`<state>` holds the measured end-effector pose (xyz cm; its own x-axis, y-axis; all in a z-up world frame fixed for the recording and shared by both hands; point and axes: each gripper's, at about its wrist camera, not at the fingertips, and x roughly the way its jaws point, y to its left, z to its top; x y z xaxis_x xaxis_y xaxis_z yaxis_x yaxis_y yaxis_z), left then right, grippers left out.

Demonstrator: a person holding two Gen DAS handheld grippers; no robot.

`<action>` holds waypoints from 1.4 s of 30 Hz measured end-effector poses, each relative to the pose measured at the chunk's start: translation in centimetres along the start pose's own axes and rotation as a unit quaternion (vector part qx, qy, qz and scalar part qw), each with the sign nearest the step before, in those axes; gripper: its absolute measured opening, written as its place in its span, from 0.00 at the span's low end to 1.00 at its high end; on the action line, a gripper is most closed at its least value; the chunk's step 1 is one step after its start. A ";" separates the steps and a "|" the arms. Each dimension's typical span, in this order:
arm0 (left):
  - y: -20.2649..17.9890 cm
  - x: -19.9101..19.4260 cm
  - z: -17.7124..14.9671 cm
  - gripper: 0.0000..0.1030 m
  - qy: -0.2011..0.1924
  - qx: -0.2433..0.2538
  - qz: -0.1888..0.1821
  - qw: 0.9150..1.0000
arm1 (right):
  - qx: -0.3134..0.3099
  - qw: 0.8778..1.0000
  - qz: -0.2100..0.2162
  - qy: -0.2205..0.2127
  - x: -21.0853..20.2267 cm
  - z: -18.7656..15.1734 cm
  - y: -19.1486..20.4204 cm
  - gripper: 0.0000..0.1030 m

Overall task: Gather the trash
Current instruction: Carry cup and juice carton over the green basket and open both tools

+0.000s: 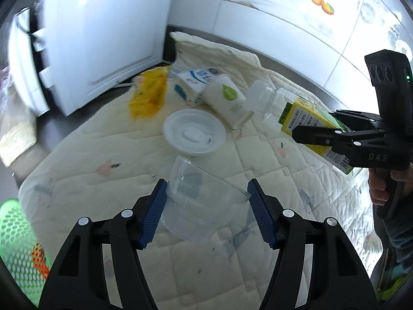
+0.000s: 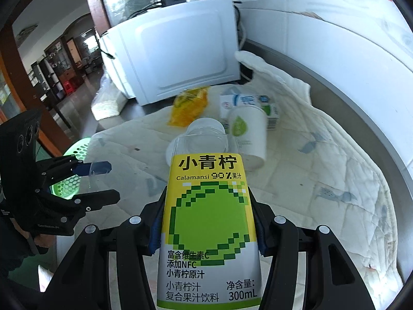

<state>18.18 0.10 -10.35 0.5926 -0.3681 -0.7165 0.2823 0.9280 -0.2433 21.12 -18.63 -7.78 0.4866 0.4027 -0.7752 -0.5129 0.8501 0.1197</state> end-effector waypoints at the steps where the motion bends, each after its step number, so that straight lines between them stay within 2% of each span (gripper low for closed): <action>1: 0.2 -0.5 -0.2 0.61 -0.003 -0.003 0.003 1.000 | -0.003 1.000 0.001 -0.001 -0.1 0.0 0.4 0.51; 7: 3.1 -4.4 -2.2 0.61 -0.029 -0.041 0.023 0.998 | -0.035 0.999 0.026 -0.003 0.0 1.0 4.2 0.51; 13: 7.5 -9.0 -4.5 0.61 -0.055 -0.085 0.069 0.992 | -0.076 0.995 0.067 -0.003 1.5 2.6 9.9 0.51; 19: 13.9 -13.8 -7.2 0.61 -0.073 -0.142 0.133 0.978 | -0.120 0.986 0.115 0.000 3.8 4.5 16.9 0.51; 27: 23.9 -16.4 -11.7 0.61 -0.058 -0.232 0.207 0.949 | -0.159 0.974 0.159 0.021 8.6 6.2 25.9 0.51; 34: 29.3 -15.8 -14.2 0.63 -0.029 -0.282 0.226 0.932 | -0.166 0.968 0.184 0.044 12.3 6.7 31.5 0.51; 42: 31.1 -16.6 -16.5 0.73 -0.031 -0.318 0.235 0.918 | -0.173 0.962 0.197 0.071 17.0 6.4 36.5 0.51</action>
<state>4.65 36.00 -16.80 0.5841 0.0970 -0.8058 -0.5005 0.8247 -0.2635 15.21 21.38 -12.67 0.1164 0.5991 -0.7922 -0.8546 0.4668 0.2274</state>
